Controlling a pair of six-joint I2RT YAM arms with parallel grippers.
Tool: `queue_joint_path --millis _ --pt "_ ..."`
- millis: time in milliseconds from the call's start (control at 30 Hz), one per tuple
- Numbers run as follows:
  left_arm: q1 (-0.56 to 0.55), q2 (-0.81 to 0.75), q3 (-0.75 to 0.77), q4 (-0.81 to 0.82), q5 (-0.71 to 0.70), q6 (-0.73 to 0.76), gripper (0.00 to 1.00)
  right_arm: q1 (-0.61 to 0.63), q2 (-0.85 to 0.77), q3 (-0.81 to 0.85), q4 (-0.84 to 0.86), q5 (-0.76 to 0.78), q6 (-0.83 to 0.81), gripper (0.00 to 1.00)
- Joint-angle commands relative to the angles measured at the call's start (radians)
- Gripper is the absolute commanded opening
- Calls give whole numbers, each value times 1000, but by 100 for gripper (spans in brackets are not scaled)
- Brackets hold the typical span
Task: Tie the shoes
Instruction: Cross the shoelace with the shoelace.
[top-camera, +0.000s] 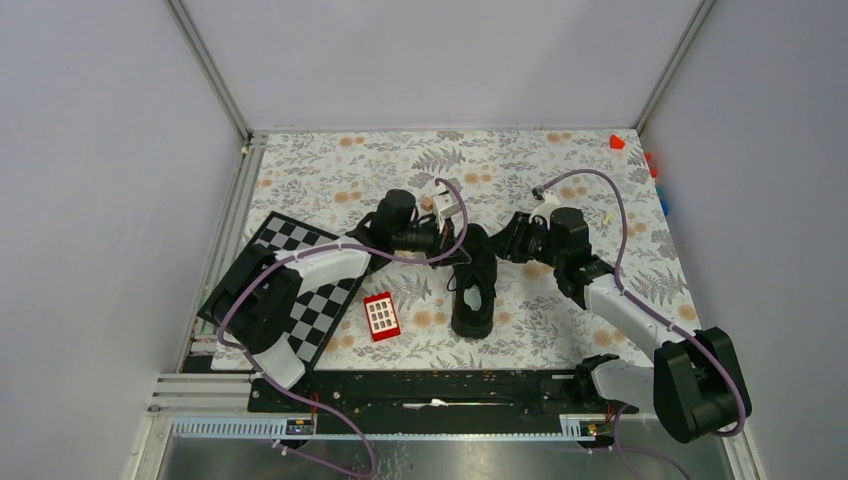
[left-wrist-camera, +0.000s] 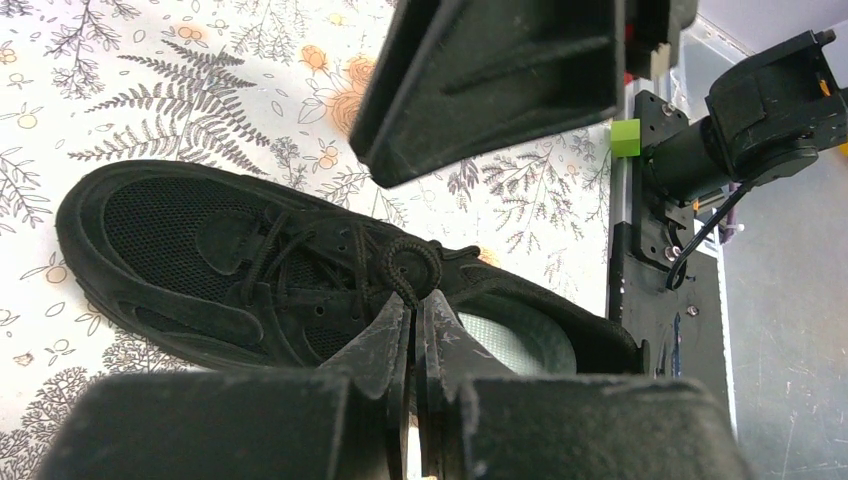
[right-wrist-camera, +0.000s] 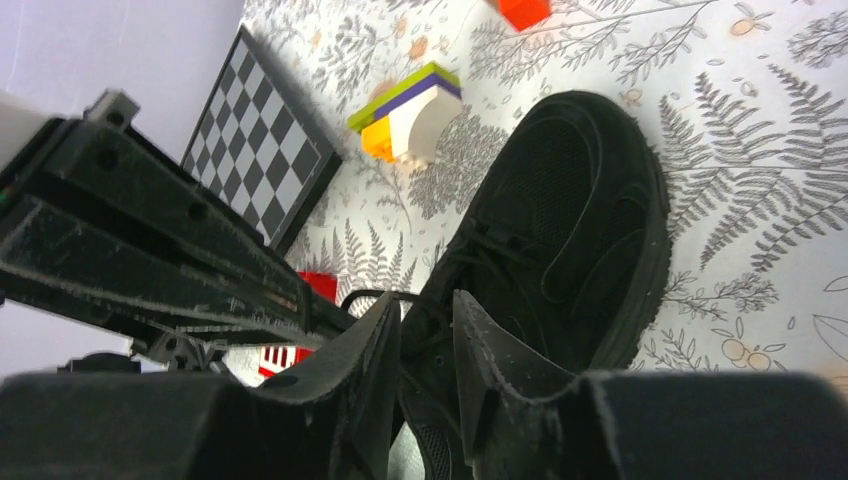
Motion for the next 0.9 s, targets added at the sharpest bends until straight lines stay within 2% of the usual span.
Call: queue_joint_path --millis 0,133,200,367,533,600,800,867 --pt "16 -7 30 65 -19 -1 0 -6 -36 -4 -27 -132 -76 37" --pt "20 1 34 67 -13 -3 0 -6 -95 -67 -4 -145 -120 47" --pt "19 3 34 71 -11 -8 0 -6 -88 -75 -7 -174 -138 48" --pt "20 0 33 76 -10 -7 0 -5 -18 -75 23 -255 -141 45" --pt "20 3 37 75 -3 -7 0 -6 25 -73 60 -252 -134 41" --pt "19 2 37 73 -2 -5 0 -6 35 -74 79 -247 -126 35" --pt "20 3 39 68 3 0 0 -6 45 -74 131 -268 -97 2" --pt "21 2 38 69 3 0 0 -6 45 -72 133 -278 -93 0"
